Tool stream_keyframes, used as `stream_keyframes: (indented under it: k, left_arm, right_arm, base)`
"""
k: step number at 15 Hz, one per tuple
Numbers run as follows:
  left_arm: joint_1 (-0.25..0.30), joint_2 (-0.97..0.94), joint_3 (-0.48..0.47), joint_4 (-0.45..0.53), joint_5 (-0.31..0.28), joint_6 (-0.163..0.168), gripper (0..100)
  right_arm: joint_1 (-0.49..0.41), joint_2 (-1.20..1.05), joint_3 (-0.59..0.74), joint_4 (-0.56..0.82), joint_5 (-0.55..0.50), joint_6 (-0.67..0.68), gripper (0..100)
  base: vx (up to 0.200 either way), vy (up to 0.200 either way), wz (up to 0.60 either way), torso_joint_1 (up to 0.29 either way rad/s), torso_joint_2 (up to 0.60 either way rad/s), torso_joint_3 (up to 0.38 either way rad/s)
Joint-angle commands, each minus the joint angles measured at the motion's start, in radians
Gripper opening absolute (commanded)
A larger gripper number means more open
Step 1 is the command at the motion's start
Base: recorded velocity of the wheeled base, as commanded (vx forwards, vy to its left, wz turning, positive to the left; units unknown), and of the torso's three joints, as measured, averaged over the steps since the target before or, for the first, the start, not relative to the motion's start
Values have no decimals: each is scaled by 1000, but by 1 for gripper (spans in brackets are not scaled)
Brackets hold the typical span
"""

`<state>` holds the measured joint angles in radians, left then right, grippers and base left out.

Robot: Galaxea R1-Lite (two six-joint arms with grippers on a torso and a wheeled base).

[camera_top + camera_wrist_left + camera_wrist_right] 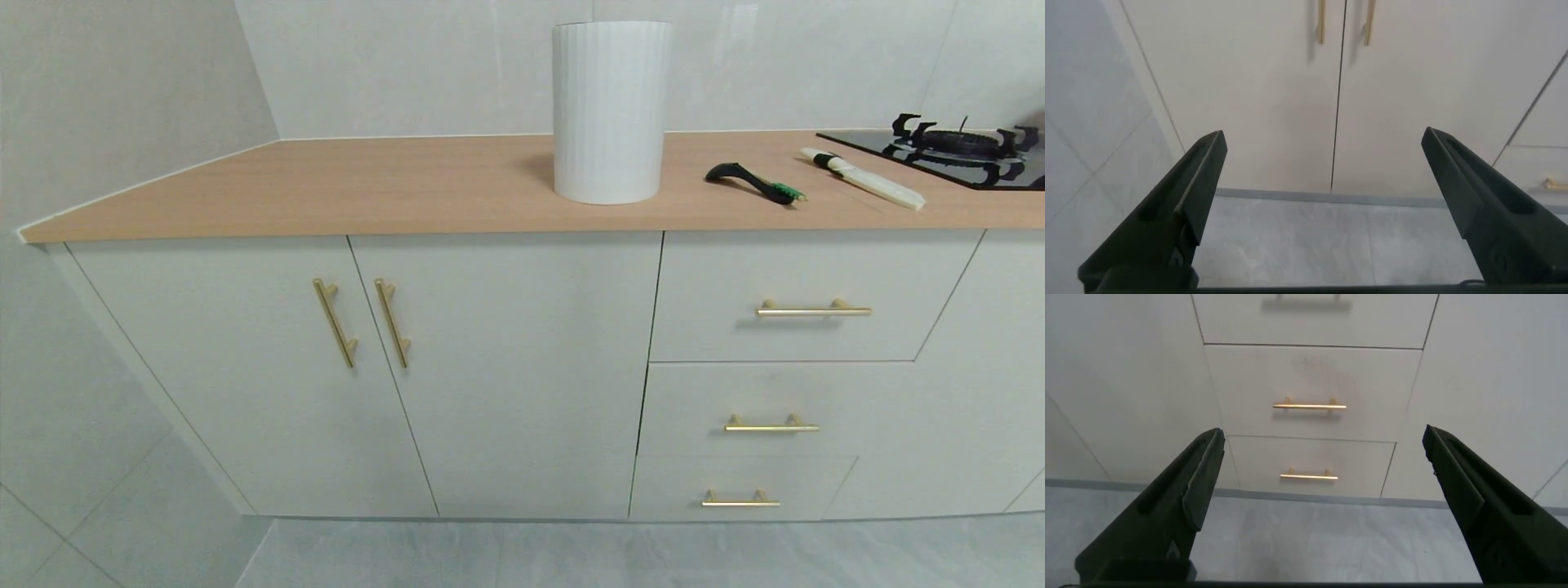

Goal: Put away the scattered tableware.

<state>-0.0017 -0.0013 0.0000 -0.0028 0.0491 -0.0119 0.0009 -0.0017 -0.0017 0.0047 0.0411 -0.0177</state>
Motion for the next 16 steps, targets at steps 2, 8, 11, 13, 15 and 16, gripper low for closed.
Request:
stream_keyframes:
  k: [2, 8, 11, 13, 15, 16]
  left_arm:
    - [0, 1, 0, 0, 0, 1, 100]
    - [0, 1, 0, 0, 0, 1, 100]
    - [0, 1, 0, 0, 1, 1, 100]
    - [0, 1, 0, 0, 0, 0, 100]
    - [0, 1, -2, 0, 0, 1, 100]
    - [0, 1, 0, 0, 1, 1, 100]
  right_arm:
    - [1, 2, 2, -2, 0, -5, 100]
    - [24, 405, -324, 3, 25, 25, 100]
    - [24, 733, -422, 0, 22, 8, 100]
    - [25, 974, -497, -3, 26, 8, 100]
    - [39, 1200, -578, -8, 25, 10, 100]
    - [39, 1278, -609, -18, 26, 10, 100]
  base:
    - [0, 0, 0, 0, 0, 0]
    - [0, 0, 0, 0, 0, 0]
    - [0, 0, 0, 0, 0, 0]
    - [0, 0, 0, 0, 0, 0]
    - [0, 0, 0, 0, 0, 0]
    - [0, 0, 0, 0, 0, 0]
